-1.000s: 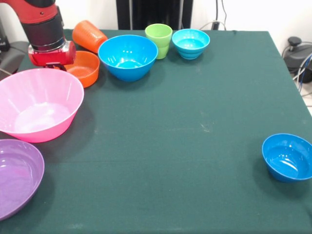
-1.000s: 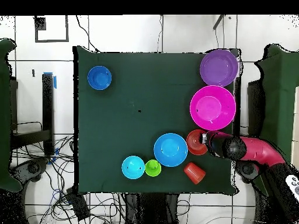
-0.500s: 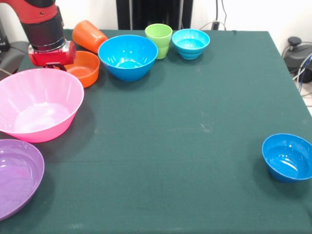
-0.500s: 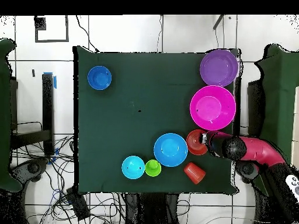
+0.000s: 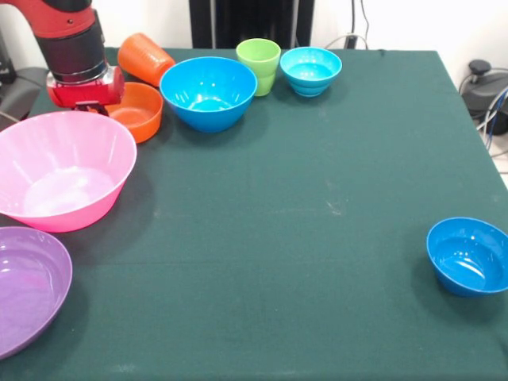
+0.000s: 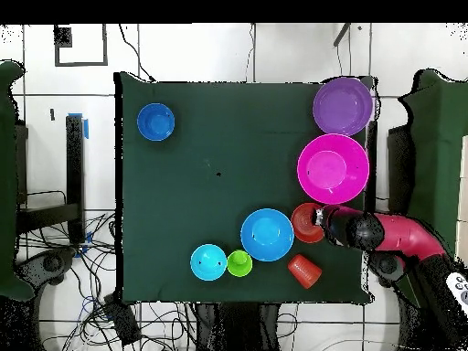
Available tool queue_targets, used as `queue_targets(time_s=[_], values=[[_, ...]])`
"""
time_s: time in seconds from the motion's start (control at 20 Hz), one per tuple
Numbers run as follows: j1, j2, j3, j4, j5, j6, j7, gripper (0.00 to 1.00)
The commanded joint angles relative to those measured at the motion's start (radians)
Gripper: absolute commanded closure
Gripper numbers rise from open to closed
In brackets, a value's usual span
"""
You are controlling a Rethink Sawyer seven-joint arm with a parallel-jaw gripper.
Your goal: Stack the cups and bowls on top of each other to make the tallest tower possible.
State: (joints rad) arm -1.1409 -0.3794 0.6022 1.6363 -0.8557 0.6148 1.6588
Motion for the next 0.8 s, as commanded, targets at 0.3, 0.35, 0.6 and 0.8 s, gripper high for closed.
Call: queue_targets(time_s=[0.3,0.35,0.6,0.8], values=[[0.149,-0.121,-0.097,0.099,-0.035,-0.033,0.06,1.0],[0.157,-0.143,-0.102,0.121,-0.023,-0.032,0.073,1.0],[0.177,-0.303,-0.109,0.265,0.061,-0.019,0.125,1.0],[0.188,-0.314,-0.118,0.274,0.086,-0.011,0.117,1.0]])
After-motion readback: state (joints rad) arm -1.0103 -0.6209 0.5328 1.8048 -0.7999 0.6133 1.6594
